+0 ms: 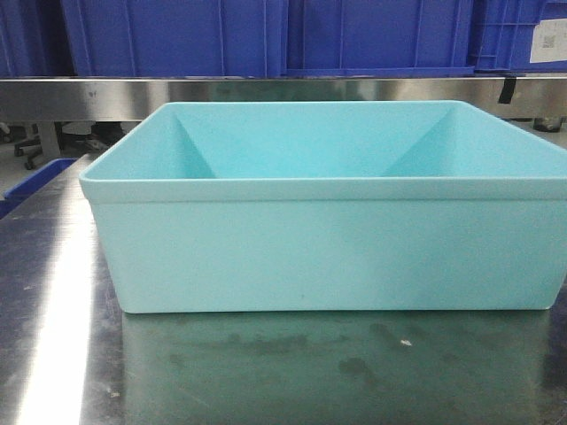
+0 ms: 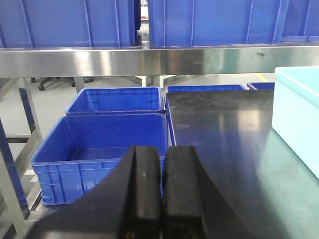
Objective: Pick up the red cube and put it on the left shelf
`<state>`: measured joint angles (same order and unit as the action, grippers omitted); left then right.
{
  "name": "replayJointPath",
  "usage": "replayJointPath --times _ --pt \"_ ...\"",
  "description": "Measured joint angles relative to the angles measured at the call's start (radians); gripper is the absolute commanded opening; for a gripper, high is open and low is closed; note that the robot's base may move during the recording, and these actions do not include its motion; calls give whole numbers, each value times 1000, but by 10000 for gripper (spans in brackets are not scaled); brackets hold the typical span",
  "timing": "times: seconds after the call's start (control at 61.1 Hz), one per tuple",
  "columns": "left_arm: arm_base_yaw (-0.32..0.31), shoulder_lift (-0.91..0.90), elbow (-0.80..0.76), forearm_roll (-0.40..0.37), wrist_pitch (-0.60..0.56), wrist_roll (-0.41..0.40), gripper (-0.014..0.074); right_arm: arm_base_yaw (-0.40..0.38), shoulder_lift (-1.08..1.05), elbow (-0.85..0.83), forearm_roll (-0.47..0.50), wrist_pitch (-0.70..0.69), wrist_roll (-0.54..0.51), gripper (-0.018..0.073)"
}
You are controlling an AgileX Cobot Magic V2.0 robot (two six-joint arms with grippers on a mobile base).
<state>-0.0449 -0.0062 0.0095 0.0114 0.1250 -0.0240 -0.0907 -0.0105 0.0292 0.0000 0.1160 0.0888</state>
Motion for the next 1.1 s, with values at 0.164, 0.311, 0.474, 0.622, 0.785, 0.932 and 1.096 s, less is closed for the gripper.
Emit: replayJointPath --times 0.164,0.311,0.474,0.622,0.785,0.932,1.096 --pt "0 0 0 0 0 0 102 0 0 0 0 0 0 47" --pt "0 0 0 0 0 0 102 0 0 0 0 0 0 47" --pt "0 0 0 0 0 0 102 0 0 0 0 0 0 47" --pt "0 0 0 0 0 0 102 0 0 0 0 0 0 47" --pt "0 0 0 0 0 0 102 0 0 0 0 0 0 47" --pt "0 0 0 0 0 0 102 0 0 0 0 -2 0 47" --pt "0 0 0 0 0 0 102 0 0 0 0 -41 0 47"
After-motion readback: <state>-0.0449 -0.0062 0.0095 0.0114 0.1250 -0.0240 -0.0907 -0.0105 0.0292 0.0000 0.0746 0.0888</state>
